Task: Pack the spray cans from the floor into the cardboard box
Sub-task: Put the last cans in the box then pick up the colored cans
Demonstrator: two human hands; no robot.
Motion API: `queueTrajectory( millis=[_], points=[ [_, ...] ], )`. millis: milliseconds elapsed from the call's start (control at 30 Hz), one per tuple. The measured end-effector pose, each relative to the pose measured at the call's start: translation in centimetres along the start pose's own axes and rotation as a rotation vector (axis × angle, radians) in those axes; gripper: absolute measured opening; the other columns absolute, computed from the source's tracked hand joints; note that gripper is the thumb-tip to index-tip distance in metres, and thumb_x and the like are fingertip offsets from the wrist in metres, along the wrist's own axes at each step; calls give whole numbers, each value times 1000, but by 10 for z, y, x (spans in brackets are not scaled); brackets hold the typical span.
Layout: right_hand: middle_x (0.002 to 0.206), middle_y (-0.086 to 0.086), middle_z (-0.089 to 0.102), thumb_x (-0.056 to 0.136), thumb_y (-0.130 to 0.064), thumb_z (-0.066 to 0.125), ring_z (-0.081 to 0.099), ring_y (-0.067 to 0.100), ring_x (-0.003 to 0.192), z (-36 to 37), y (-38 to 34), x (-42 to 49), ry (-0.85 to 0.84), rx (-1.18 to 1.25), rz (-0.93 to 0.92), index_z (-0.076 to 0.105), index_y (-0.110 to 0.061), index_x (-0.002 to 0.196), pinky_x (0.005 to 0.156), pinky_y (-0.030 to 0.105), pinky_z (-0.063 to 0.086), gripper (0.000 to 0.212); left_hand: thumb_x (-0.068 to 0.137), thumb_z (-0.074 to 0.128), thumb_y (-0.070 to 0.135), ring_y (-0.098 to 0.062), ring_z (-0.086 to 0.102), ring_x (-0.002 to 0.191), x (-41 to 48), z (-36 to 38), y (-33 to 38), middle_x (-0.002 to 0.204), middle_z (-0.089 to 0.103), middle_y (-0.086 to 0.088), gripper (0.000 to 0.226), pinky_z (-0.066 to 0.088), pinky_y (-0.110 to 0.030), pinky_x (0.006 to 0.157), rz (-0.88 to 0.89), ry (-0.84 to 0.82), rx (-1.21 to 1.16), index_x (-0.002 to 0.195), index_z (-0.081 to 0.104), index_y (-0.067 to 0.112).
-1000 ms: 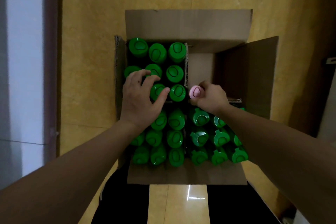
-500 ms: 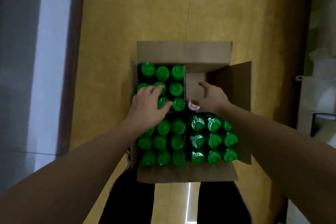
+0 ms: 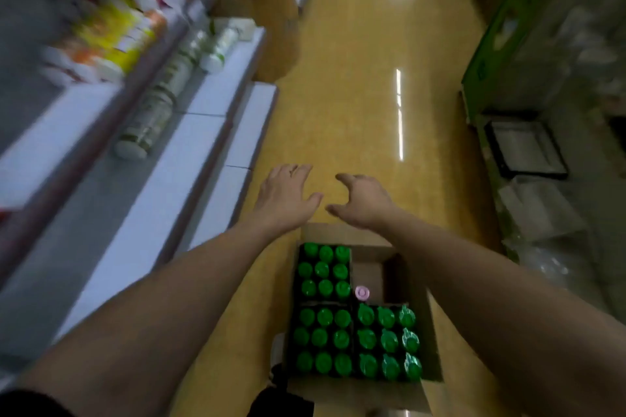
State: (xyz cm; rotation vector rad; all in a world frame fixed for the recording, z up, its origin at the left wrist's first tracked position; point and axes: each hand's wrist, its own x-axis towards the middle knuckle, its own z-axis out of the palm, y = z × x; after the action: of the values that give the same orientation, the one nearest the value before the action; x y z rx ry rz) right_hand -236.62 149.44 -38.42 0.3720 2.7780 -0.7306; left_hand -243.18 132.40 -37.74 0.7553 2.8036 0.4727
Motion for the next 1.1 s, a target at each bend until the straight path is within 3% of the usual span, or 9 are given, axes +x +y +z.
queueTrajectory(
  millis=[233,367,467,533,667,767,933,1100],
  points=[
    [144,13,51,86,-54,68,49,35,130,-105,-77,-81,198,-114,-371,38,-20,153,100,44,48,81,93,57,54,-32,33,144,-116,-118,45,154,42,-12,72,31,-44,116,-155,368,65,153,40,19],
    [140,15,53,86,-54,67,48,38,129,-115,-127,-142,202,-204,-569,40,-20,151,101,47,47,78,90,62,51,-32,36,141,-204,-153,63,151,46,-11,70,32,-43,116,-281,513,98,151,45,19],
    [145,15,49,86,-56,67,43,38,133,-101,-168,-192,182,-260,-700,36,-21,154,104,48,45,83,82,53,61,-34,40,137,-279,-167,62,147,48,-11,78,36,-46,113,-386,575,135,148,47,22],
    [150,13,44,85,-57,67,39,37,136,-84,-193,-224,169,-275,-778,34,-26,154,106,49,42,83,78,48,64,-36,42,136,-331,-174,53,145,49,-13,80,38,-47,111,-459,611,145,147,48,23],
    [149,10,43,83,-55,68,39,36,136,-41,-242,-293,104,-338,-874,33,-28,153,107,47,42,83,84,57,61,-37,40,139,-434,-182,31,148,48,-16,75,37,-45,113,-630,688,142,147,48,22],
    [150,11,42,81,-55,69,39,37,136,2,-279,-354,66,-373,-973,33,-28,153,109,47,40,85,77,48,67,-37,41,138,-518,-174,18,149,48,-14,82,39,-47,111,-720,719,141,149,45,26],
    [152,12,38,83,-55,69,34,37,139,101,-326,-468,-48,-372,-1114,32,-27,154,110,49,39,85,92,61,54,-36,31,145,-683,-142,2,159,34,-16,74,33,-46,116,-919,648,204,155,37,23],
    [153,12,38,85,-55,68,36,38,137,214,-342,-583,-226,-451,-1214,28,-29,156,107,47,41,86,92,61,55,-38,33,142,-839,-89,-15,156,36,-18,74,37,-54,111,-1102,606,163,153,39,20]
  ],
)
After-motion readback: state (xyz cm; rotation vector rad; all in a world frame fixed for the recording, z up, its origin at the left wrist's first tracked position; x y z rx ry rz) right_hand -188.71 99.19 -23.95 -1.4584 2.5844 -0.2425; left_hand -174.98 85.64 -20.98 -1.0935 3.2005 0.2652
